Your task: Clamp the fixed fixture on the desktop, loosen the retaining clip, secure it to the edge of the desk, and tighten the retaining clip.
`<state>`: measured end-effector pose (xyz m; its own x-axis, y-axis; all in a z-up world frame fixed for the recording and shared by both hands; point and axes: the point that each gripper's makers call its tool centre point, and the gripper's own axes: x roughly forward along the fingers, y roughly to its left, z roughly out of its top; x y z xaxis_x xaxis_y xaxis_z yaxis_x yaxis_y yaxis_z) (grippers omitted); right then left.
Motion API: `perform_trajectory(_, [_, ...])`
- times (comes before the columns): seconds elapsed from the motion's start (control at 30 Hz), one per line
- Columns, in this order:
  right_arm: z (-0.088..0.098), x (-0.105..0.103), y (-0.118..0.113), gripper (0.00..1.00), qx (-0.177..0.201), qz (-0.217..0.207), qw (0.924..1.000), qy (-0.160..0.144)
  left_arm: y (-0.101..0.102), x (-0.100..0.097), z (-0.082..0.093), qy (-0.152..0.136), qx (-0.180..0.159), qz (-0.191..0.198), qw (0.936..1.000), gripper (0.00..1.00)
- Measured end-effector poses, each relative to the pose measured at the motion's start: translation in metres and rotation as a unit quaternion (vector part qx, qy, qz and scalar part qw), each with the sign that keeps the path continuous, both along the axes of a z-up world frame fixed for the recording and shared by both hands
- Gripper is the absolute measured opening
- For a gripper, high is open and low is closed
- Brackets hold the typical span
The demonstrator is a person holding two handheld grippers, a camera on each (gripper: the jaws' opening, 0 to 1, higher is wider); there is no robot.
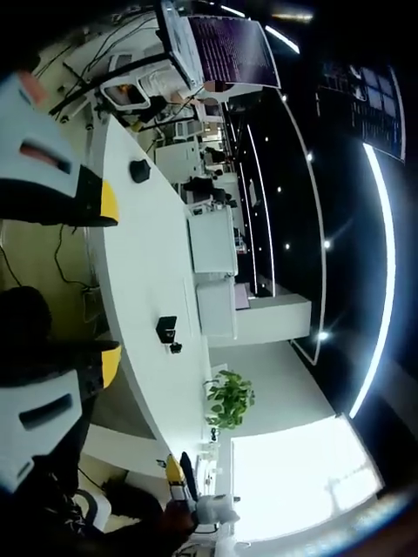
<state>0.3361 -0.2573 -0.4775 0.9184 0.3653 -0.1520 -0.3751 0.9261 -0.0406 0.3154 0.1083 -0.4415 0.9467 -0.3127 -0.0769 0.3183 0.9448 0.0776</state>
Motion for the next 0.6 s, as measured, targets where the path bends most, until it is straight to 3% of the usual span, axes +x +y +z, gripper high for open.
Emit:
perform_trajectory(0.4, [0.007,-0.001,0.009,0.57,-0.002,0.012,0.9999,-0.008,0.005,-0.004,0.007,-0.012,-0.004,0.012,0.9998,0.52])
perform_trajectory(0.6, [0.003,-0.001,0.009,0.56,-0.003,0.006,1.0000,-0.005,-0.007,0.012,0.005,-0.013,-0.007,-0.004,0.9999,0.50])
